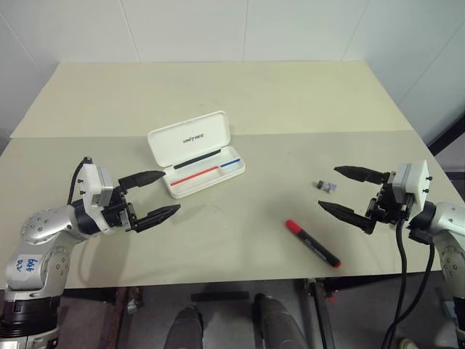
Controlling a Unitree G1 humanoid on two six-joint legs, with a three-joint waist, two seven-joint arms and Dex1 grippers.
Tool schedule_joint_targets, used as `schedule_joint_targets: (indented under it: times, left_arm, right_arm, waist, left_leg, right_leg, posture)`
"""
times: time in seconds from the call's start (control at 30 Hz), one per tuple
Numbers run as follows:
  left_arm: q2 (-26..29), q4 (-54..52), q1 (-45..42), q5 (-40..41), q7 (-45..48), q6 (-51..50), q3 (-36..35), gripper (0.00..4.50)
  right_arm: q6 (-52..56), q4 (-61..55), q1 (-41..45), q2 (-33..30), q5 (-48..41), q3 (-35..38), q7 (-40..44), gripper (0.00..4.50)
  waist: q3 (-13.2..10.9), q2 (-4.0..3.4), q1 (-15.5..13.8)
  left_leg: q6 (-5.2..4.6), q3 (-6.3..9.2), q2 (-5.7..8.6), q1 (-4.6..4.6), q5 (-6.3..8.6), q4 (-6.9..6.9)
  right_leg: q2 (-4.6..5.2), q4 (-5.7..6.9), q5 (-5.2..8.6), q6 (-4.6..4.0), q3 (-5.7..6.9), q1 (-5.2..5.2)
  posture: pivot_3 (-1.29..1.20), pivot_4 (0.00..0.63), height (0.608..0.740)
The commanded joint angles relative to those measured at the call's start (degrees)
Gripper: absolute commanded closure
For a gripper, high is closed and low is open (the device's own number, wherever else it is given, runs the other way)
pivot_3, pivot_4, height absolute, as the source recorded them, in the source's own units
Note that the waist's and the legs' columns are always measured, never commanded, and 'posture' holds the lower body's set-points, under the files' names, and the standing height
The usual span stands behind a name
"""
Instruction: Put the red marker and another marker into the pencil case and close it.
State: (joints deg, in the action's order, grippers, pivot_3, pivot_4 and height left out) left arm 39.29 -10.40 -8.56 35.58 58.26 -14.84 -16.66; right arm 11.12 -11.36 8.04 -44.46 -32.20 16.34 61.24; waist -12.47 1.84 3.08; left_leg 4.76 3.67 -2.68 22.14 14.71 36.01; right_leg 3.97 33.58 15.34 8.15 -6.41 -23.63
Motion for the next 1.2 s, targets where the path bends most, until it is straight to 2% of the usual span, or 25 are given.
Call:
schedule_joint_targets:
  times: [0.03, 0.47, 0.5, 0.57, 0.63, 0.73, 0.93, 1.2]
  left_arm:
    - [-0.1, -1.6, 0.2, -0.3, -0.5, 1.1, -0.3, 0.05]
    - [-1.6, 2.4, -0.4, -4.7, -1.6, 5.2, 1.6, 0.05]
    - [-1.7, 3.1, -0.7, -5.1, -1.7, 5.6, 1.8, 0.45]
    - [-1.5, 4.5, -1.4, -6.7, -1.7, 6.1, 2.9, 0.94]
    - [-2.5, 5.2, -2.7, -9.1, -3.8, 6.0, 5.0, 1.62]
    - [-3.6, 5.0, -4.0, -10.7, -5.6, 5.8, 6.6, 1.62]
    - [-4.6, 9.2, -9.4, -19.8, -9.5, 9.3, 12.7, 1.62]
    - [-3.7, 12.3, -13.8, -23.6, -10.8, 7.4, 14.8, 1.62]
  right_arm:
    - [-1.1, -1.0, 0.6, -0.4, -0.2, 1.4, -0.1, 0.0]
    - [-1.8, -1.6, 4.7, 3.0, 0.6, -3.1, -1.0, 0.0]
    - [-1.8, -1.9, 4.8, 3.4, 0.7, -3.4, -1.3, 0.0]
    - [-1.8, -2.4, 5.1, 4.1, 0.7, -4.1, -2.1, 0.0]
    - [-2.6, -2.3, 4.8, 4.9, 1.0, -4.6, -2.3, 0.0]
    - [-2.5, -3.4, 4.6, 5.6, 0.8, -5.0, -2.8, 0.0]
    - [-2.3, -6.2, 4.2, 7.4, 0.7, -6.6, -4.3, 0.0]
    - [-0.2, -11.0, 4.2, 10.1, -0.3, -10.3, -6.7, 0.0]
  waist:
    - [0.0, 0.0, 0.0]
    - [0.0, 0.0, 0.0]
    - [0.0, 0.0, 0.0]
    - [0.0, 0.0, 0.0]
    - [0.0, 0.0, 0.0]
    - [0.0, 0.0, -0.2]
    - [0.0, 0.0, -0.2]
    - [0.0, 0.0, -0.1]
  left_leg:
    - [0.0, 0.0, 0.0, 0.01, 0.0, 0.0]
    - [0.0, 0.0, 0.0, -0.01, 0.0, -0.01]
    - [0.0, 0.0, 0.0, -0.01, 0.0, -0.01]
    - [0.0, 0.0, 0.0, -0.01, 0.0, -0.01]
    - [0.0, 0.0, 0.0, -0.02, 0.0, 0.0]
    - [0.0, 0.0, 0.0, -0.01, 0.0, 0.03]
    - [0.0, 0.02, 0.0, -0.03, 0.0, 0.03]
    - [0.0, 0.02, 0.0, -0.02, 0.0, 0.0]
  right_leg:
    - [0.0, 0.0, 0.0, 0.0, 0.0, -0.01]
    - [0.0, 0.01, -0.01, 0.01, 0.0, -0.01]
    - [0.0, 0.02, -0.01, 0.01, 0.0, -0.01]
    - [-0.01, 0.02, -0.01, 0.01, 0.0, -0.01]
    - [-0.01, 0.05, -0.01, 0.01, 0.0, -0.01]
    - [0.0, 0.04, -0.02, 0.04, 0.0, 0.02]
    - [-0.02, 0.13, -0.04, 0.07, 0.0, 0.01]
    - [-0.02, 0.16, -0.28, 0.51, 0.0, -0.01]
  posture:
    - [0.0, 0.15, 0.74]
    - [0.0, 0.15, 0.74]
    - [0.0, 0.15, 0.74]
    - [0.0, 0.15, 0.74]
    - [0.0, 0.15, 0.74]
    - [0.0, 0.15, 0.74]
    - [0.0, 0.15, 0.74]
    - [0.0, 0.15, 0.74]
